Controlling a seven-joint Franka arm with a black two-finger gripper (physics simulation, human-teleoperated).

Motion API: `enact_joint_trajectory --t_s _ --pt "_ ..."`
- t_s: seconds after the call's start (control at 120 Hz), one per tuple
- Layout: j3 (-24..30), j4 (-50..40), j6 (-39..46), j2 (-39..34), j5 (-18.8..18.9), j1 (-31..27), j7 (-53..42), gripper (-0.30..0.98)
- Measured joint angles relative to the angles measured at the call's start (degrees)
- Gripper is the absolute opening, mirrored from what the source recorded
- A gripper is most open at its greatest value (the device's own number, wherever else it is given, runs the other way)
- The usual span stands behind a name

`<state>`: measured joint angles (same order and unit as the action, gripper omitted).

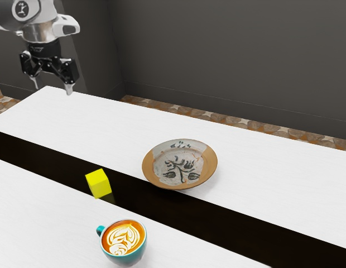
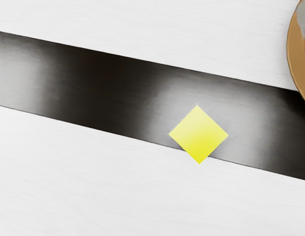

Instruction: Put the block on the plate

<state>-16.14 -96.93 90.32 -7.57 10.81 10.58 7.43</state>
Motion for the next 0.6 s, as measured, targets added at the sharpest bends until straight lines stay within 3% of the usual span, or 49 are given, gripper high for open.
enact_joint_trajectory --t_s 0.233,0.417,0.6 --pt "-0.19 -0.83 1.06 0.51 0.46 -0.02 2.68 0.69" --pt "-0.54 -13.63 8.48 0.47 0.79 -0.18 4.62 0.69" --pt "-0.55 -23.10 18.45 0.63 0.58 1.91 12.67 0.69"
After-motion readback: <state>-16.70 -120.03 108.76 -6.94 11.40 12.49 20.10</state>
